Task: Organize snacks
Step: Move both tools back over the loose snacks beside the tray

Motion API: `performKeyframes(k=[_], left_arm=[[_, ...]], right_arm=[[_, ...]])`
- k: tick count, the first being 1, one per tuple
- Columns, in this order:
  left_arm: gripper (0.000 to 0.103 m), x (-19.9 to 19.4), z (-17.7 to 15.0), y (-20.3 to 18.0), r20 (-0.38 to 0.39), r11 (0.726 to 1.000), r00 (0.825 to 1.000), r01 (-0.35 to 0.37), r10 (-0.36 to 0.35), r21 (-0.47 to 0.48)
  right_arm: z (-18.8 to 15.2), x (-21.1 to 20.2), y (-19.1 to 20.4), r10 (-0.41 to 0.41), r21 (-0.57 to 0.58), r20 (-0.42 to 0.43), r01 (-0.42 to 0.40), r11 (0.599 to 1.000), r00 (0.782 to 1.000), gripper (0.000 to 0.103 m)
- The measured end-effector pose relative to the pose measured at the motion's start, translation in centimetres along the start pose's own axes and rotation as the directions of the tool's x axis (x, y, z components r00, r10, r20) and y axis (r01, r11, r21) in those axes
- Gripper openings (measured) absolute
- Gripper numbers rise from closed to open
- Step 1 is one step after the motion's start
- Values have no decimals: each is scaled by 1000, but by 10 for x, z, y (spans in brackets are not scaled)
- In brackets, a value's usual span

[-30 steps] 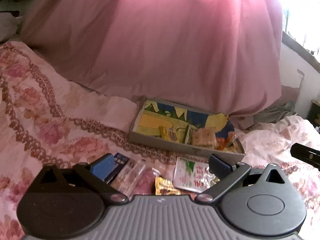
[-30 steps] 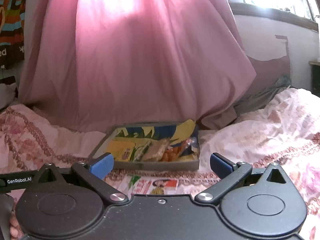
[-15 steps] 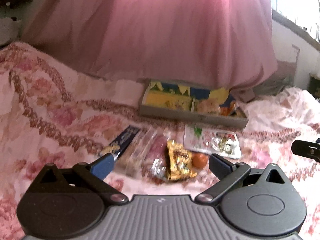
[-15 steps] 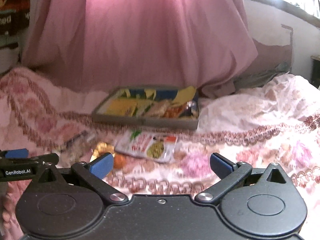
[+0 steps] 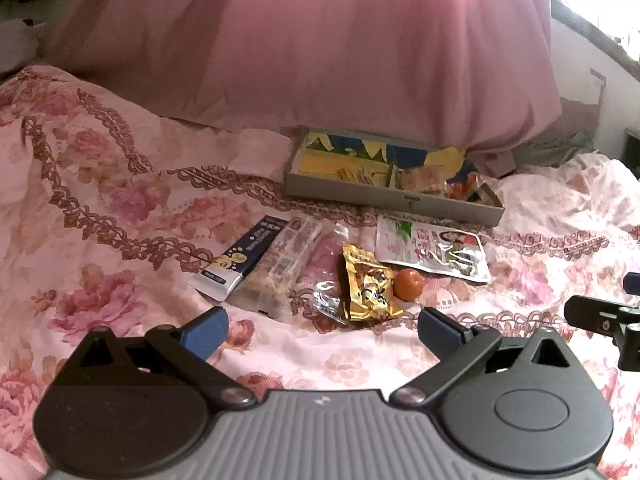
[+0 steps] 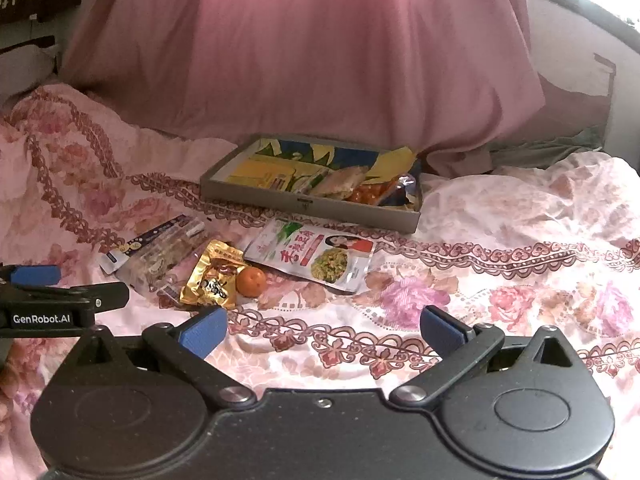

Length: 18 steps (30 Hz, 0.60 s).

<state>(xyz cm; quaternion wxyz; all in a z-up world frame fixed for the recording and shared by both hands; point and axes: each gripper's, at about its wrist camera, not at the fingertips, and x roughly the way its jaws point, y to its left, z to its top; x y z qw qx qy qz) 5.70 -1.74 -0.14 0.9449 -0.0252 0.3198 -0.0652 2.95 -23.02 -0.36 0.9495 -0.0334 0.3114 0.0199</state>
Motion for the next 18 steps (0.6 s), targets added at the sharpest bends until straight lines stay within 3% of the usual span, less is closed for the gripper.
performKeyframes(k=[18], left_arm=[[103, 22, 1, -3, -43, 1000, 999, 9, -9, 5]], right_arm=[[7, 25, 8, 15, -42, -42, -17, 999, 999, 102]])
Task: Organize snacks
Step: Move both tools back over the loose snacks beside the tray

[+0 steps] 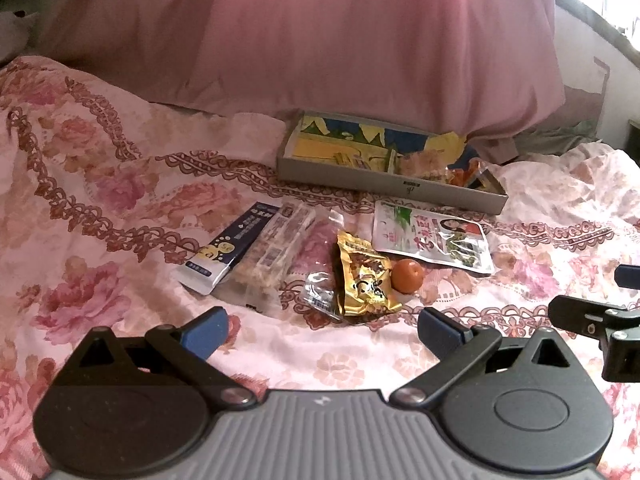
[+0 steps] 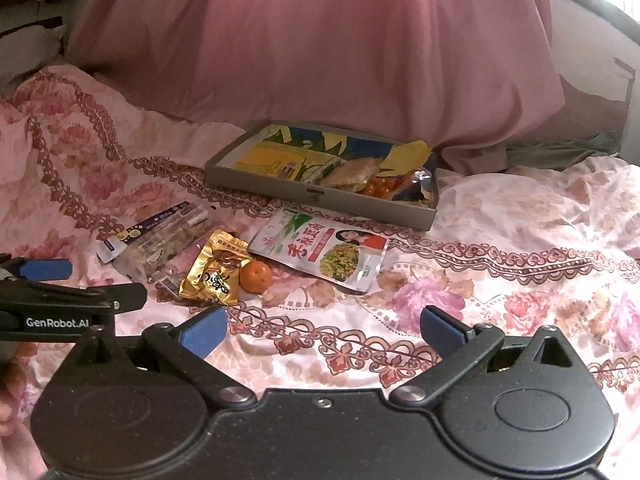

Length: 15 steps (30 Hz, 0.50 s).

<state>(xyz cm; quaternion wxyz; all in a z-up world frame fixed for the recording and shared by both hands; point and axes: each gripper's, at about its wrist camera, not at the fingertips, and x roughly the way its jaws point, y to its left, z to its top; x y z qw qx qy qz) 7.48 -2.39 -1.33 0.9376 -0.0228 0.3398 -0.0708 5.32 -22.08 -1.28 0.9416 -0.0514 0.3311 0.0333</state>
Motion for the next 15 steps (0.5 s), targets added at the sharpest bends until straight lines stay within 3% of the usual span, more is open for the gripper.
performKeyframes(k=[7, 15], left_arm=[[103, 16, 6, 0, -8, 1000, 1000, -8, 8, 20], [103, 38, 14, 4, -35, 1000, 999, -3, 4, 16]], right_arm=[[7, 15, -3, -8, -31, -17, 8, 999, 1000, 102], [14, 34, -14, 0, 34, -45, 1, 999, 999, 102]])
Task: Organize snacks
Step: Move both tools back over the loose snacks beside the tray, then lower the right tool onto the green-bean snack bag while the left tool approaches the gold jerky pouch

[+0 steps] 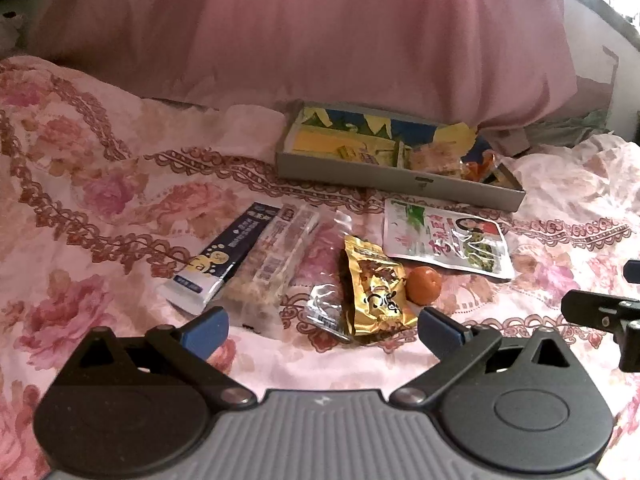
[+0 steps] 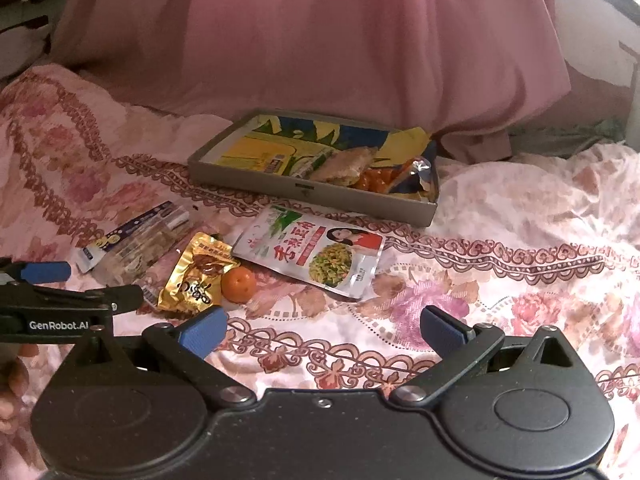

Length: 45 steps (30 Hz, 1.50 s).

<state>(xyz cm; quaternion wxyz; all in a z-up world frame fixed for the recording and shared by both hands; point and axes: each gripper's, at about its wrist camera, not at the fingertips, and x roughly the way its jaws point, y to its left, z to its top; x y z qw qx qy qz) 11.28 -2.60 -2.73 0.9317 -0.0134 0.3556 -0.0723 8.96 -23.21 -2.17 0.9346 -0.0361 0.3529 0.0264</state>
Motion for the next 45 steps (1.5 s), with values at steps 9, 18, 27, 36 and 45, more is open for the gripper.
performKeyframes(k=[9, 18, 27, 36, 45], left_arm=[[103, 28, 12, -1, -15, 999, 1000, -11, 12, 30], [103, 43, 18, -1, -17, 999, 1000, 2, -1, 44], [103, 54, 20, -1, -24, 998, 1000, 16, -15, 54], [103, 64, 22, -4, -19, 996, 1000, 12, -11, 83], [103, 73, 20, -6, -31, 995, 999, 25, -22, 100]], right_arm=[[6, 21, -10, -17, 3, -20, 17, 1000, 1000, 102], [16, 49, -16, -33, -60, -20, 31, 998, 999, 102], [23, 73, -15, -22, -144, -15, 20, 989, 1000, 102], [27, 99, -9, 19, -234, -40, -27, 972, 999, 102], [32, 123, -5, 97, -358, -73, -117, 926, 993, 102]])
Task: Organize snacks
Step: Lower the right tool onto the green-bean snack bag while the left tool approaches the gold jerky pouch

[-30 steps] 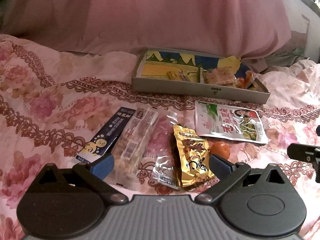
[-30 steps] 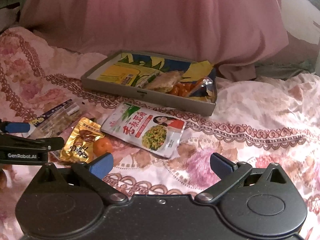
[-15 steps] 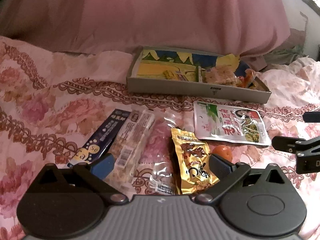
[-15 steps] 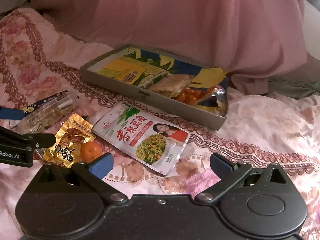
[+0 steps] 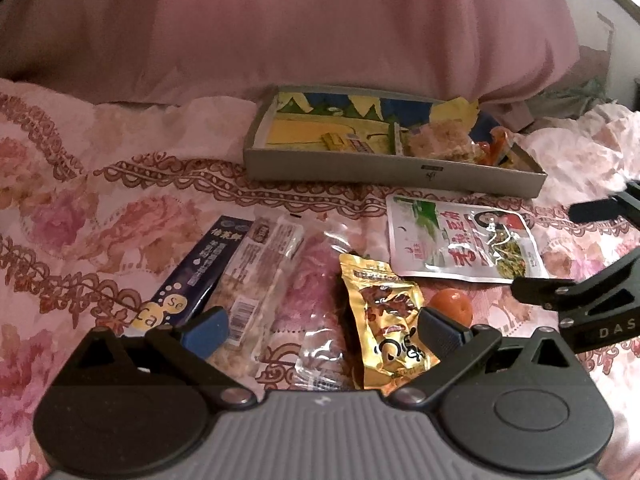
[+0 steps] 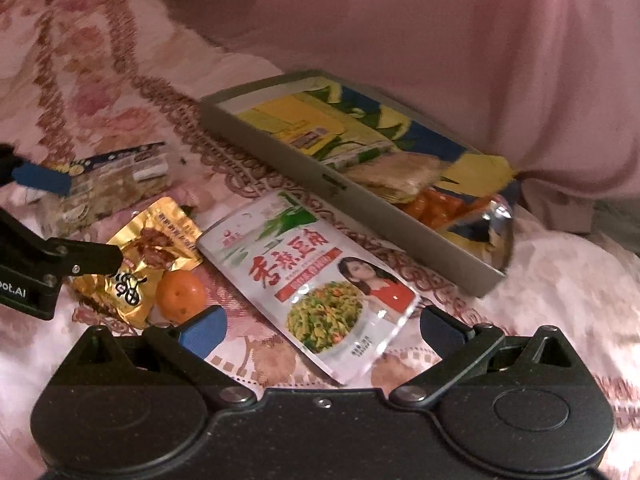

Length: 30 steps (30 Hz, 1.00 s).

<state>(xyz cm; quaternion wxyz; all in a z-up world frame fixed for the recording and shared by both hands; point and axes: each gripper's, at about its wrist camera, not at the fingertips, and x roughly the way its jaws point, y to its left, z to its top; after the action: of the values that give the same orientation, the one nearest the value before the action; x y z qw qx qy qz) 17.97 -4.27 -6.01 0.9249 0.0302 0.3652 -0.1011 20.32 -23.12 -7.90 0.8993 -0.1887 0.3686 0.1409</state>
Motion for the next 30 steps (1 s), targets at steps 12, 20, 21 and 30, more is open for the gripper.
performKeyframes(k=[12, 20, 21, 30], left_arm=[[103, 1, -3, -10, 14, 998, 999, 36, -37, 46], [103, 7, -3, -17, 16, 991, 994, 107, -109, 82], [103, 7, -3, -18, 14, 990, 993, 115, -117, 85], [103, 15, -3, -11, -31, 988, 989, 148, -147, 34]], right_arm=[[5, 22, -4, 32, -72, -19, -33, 997, 999, 102], [5, 33, -9, 32, -90, -36, -35, 995, 999, 102], [4, 35, -10, 34, -93, -40, -37, 995, 999, 102], [6, 52, -12, 85, -144, -68, -94, 985, 994, 102]])
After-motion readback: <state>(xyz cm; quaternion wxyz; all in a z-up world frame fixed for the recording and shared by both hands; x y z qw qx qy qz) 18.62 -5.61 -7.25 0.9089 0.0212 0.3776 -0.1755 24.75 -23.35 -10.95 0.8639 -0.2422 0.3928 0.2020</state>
